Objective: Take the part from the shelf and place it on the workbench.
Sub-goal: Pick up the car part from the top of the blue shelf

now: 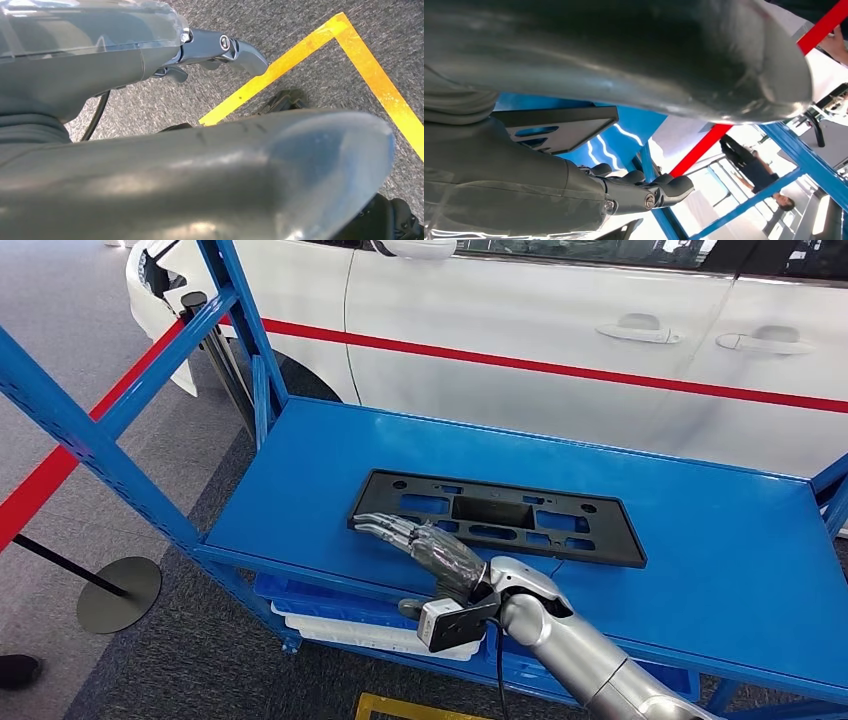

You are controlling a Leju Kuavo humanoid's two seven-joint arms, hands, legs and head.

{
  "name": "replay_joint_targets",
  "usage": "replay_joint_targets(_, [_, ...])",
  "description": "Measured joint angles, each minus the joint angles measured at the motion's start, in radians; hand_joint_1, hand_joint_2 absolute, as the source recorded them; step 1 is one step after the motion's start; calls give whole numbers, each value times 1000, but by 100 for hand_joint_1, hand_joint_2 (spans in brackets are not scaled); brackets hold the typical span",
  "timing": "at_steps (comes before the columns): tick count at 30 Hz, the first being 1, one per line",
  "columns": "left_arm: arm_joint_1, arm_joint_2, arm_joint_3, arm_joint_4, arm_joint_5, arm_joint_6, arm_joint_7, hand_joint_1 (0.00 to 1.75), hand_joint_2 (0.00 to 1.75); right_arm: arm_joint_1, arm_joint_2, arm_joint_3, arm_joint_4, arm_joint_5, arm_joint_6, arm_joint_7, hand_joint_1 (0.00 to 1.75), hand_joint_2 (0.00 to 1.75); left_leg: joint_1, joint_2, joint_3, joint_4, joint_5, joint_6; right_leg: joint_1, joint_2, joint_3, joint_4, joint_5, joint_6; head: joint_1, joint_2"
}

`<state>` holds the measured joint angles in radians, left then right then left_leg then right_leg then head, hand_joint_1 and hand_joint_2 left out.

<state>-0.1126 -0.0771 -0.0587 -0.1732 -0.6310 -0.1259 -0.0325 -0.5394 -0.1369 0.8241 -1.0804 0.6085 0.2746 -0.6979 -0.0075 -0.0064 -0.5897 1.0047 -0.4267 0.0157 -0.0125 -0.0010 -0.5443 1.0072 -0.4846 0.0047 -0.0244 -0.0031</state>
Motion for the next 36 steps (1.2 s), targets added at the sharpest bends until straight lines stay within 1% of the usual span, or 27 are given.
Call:
replay_joint_targets(2, [0, 0, 0, 0, 2, 1, -1, 0, 0, 2, 2, -1, 0, -16, -18, 0, 0, 175, 0, 0, 0, 0, 0, 0, 0, 0, 0, 0, 0, 0, 0, 0])
replay_joint_targets(4, [3, 0, 6, 0, 10, 9, -8, 0, 0, 10, 11, -25, -4, -82, -108, 0, 0, 175, 0, 0, 0, 0, 0, 0, 0, 0, 0, 0, 0, 0, 0, 0])
replay_joint_targets(6, [9, 0, 16, 0, 18, 40, -34, 0, 87, 19, 23, -96, -17, -167, -208, 0, 0, 175, 0, 0, 0, 0, 0, 0, 0, 0, 0, 0, 0, 0, 0, 0])
replay_joint_targets(8, [15, 0, 28, 0, 26, 85, -70, 0, 175, 24, 28, -180, -34, -208, -236, 0, 0, 175, 0, 0, 0, 0, 0, 0, 0, -1, 0, 0, 0, 0, 0, 0])
replay_joint_targets(10, [18, 0, 41, 0, 29, 148, -113, 0, 175, 35, 29, -239, -52, -217, -236, 0, 0, 175, 0, 0, 0, 0, 0, 0, 0, 0, 0, 0, 0, 0, 0, 0])
replay_joint_targets(12, [17, 0, 51, -3, 29, 229, -200, 0, 87, 56, 30, -279, -72, -224, -242, 0, 0, 175, 0, 0, 0, 0, 0, 0, 0, 1, -1, 0, 1, 0, 0, 0])
replay_joint_targets(14, [15, 0, 63, -5, 34, 280, -298, 0, 87, 75, 30, -305, -93, -236, -249, -1, 0, 175, 0, 0, 0, 0, 0, 0, -1, 0, -1, 0, 1, 0, 0, 0])
replay_joint_targets(16, [14, 0, 77, -5, 47, 277, -340, 0, 175, 84, 30, -316, -107, -253, -251, -1, 0, 175, 0, 0, -1, 0, 0, 0, 0, 1, -1, 0, 1, 0, 0, 0])
replay_joint_targets(19, [15, 0, 99, -5, 62, 255, -359, 0, 175, 84, 30, -318, -115, -281, -255, -1, 0, 175, 0, 1, -1, 0, 0, 0, 0, 1, -1, 0, 1, 0, 0, 0])
replay_joint_targets(21, [15, 0, 110, -5, 60, 258, -359, 0, 175, 80, 30, -318, -117, -290, -257, -1, 0, 175, 0, 1, -1, 0, 0, 0, 0, 1, -1, 0, 1, 0, 0, 0])
replay_joint_targets(25, [13, 0, 118, -5, 43, 275, -327, 0, 175, 64, 35, -318, -117, -289, -248, -1, 0, 175, 0, 0, -1, 0, 0, 0, 0, 1, -1, 0, 1, 0, 0, 0])
replay_joint_targets(32, [15, 0, 137, -5, 52, 223, -244, 0, 175, 38, 45, -317, -112, -279, -210, -1, 0, 175, 0, 0, -1, 0, 0, 0, 0, 1, -1, 0, 1, 0, 0, 0])
replay_joint_targets(36, [16, 0, 141, -5, 40, 212, -232, 0, 175, 33, 47, -316, -107, -270, -204, -1, 0, 175, 0, 0, -1, 0, 0, 0, 0, 0, -1, 0, 1, 0, 0, 0])
